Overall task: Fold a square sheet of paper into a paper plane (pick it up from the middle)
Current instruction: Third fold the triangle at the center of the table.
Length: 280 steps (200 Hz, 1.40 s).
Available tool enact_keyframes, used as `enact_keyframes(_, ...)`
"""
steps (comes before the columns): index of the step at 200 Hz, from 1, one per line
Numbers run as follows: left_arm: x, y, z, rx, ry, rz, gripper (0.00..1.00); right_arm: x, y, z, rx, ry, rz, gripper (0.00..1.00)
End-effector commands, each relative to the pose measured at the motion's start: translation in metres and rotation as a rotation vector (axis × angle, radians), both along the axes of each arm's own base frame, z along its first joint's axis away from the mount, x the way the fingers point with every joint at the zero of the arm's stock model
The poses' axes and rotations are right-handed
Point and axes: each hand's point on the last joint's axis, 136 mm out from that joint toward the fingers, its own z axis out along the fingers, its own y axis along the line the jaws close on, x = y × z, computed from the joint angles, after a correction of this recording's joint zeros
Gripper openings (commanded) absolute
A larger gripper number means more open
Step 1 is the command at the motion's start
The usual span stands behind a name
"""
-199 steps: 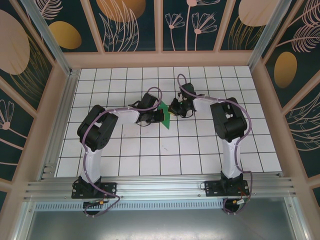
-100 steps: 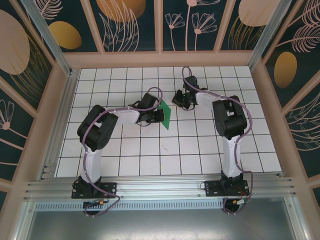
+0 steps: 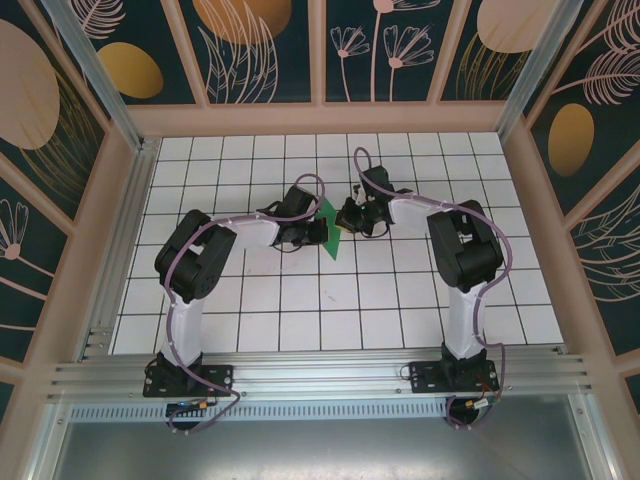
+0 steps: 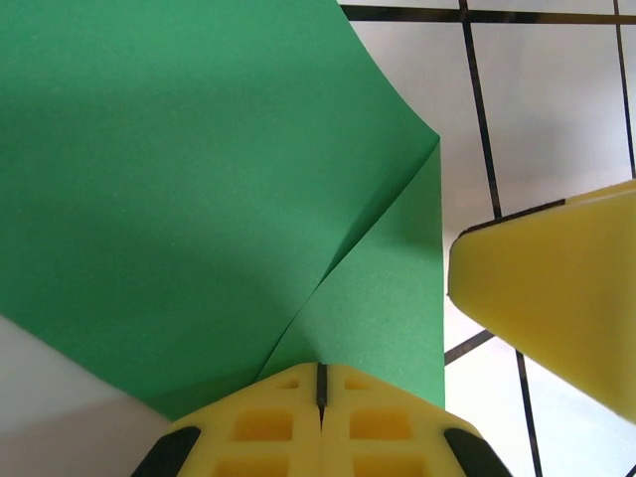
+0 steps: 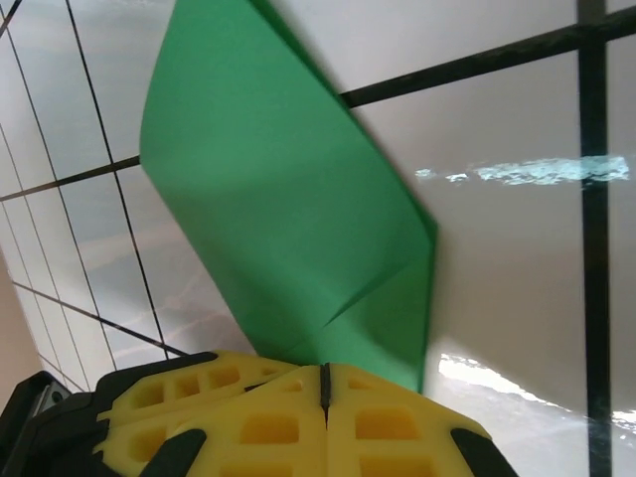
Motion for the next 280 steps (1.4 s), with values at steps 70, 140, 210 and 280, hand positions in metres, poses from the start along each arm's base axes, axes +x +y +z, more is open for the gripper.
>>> enact_keyframes(70, -0.005, 0.019, -0.005, 0.068, 0.049, 0.064, 0.02, -0.003, -0.014, -0.04, -0.065, 0.081, -0.06, 0.0)
enact_keyframes(140, -0.031, -0.005, 0.057, -0.255, 0.041, 0.058, 0.23, -0.031, -0.036, -0.037, -0.141, 0.163, -0.326, 0.0)
enact_keyframes(210, -0.054, -0.038, 0.045, -0.329, 0.127, -0.001, 0.1, -0.037, -0.03, -0.038, -0.107, 0.195, -0.355, 0.0)
enact_keyframes(280, -0.063, -0.03, -0.003, -0.208, 0.23, 0.017, 0.03, -0.035, -0.028, -0.038, -0.099, 0.199, -0.352, 0.0)
